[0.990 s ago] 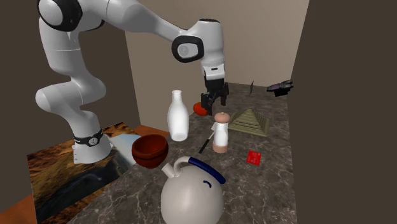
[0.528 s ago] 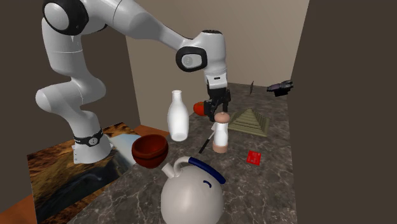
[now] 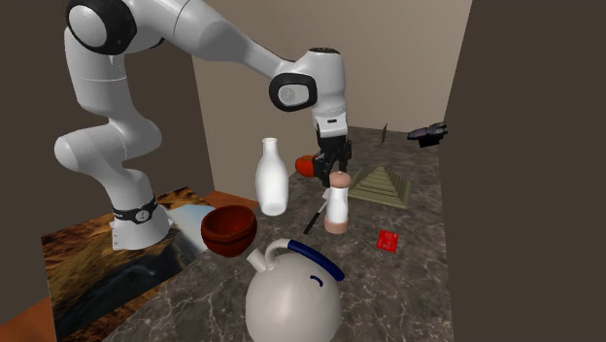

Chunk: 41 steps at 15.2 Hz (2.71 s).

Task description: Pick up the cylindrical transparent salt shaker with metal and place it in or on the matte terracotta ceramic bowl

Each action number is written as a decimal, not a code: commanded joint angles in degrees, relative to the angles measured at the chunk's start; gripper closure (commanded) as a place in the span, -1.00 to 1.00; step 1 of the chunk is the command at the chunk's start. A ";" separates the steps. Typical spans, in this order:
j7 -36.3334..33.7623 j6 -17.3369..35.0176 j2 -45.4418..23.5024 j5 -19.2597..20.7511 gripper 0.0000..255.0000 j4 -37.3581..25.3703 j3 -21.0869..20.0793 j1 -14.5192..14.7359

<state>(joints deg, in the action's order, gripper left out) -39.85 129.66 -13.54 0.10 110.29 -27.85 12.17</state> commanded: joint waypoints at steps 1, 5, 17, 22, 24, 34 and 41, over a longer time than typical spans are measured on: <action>0.00 -0.01 0.00 0.00 1.00 0.01 0.01 0.00; 0.00 -0.01 -0.01 0.00 1.00 0.00 0.01 0.00; 0.40 -5.60 2.46 -1.26 1.00 -3.36 -0.37 -0.42; 0.50 -9.17 3.63 -1.81 1.00 -5.90 -0.50 -0.58; 0.51 -10.62 4.01 -1.98 1.00 -7.01 -0.53 -0.63; 0.24 -18.03 5.12 -2.39 1.00 -13.43 -0.66 -0.69; -0.23 -23.41 5.06 -2.24 1.00 -18.89 -0.75 -0.54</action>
<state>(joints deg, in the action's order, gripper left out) -39.99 107.02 -8.50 -2.15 92.14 -28.57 11.59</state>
